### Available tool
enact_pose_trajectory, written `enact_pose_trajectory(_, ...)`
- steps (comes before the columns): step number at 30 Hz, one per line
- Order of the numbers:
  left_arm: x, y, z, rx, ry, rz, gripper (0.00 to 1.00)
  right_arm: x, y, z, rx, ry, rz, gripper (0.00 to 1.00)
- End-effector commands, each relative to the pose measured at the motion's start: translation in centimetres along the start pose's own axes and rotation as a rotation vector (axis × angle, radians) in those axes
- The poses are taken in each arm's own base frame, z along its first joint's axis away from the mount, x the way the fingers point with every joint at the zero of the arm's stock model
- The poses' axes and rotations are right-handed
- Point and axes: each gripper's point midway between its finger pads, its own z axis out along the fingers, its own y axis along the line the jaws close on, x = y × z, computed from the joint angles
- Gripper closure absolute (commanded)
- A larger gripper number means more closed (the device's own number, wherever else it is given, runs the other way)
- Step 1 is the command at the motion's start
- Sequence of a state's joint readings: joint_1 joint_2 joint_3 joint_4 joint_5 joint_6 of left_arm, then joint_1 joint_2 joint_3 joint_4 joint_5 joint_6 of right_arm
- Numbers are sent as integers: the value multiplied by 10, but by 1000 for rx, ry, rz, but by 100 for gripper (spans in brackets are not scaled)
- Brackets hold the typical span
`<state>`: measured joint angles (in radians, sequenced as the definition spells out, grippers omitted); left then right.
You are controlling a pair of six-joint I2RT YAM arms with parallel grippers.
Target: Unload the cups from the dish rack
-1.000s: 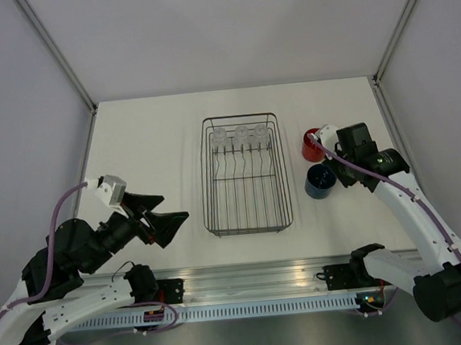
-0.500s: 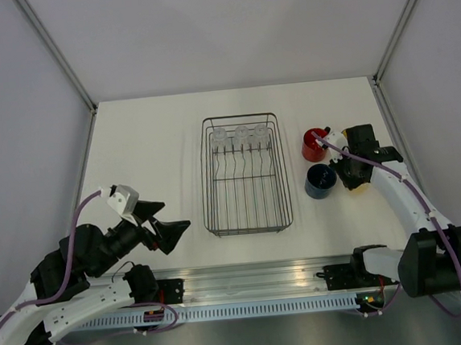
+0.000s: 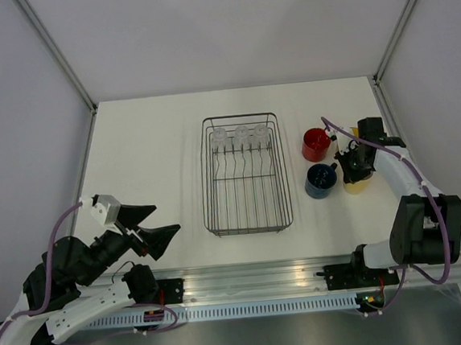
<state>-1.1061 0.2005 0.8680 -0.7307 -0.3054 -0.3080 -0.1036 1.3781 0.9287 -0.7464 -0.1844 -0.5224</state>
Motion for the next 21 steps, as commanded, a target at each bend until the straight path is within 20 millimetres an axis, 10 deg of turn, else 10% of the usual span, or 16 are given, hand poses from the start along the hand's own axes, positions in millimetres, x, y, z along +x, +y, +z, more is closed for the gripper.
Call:
enact_pose_trajectory(1, -3, 0, -1, 8, -22, 31, 0, -28, -9, -1, -18, -84, -26, 99)
enact_pose_trajectory(21, -5, 0, -3, 18, -35, 29, 0, -21, -19, -9, 13, -25, -16, 73)
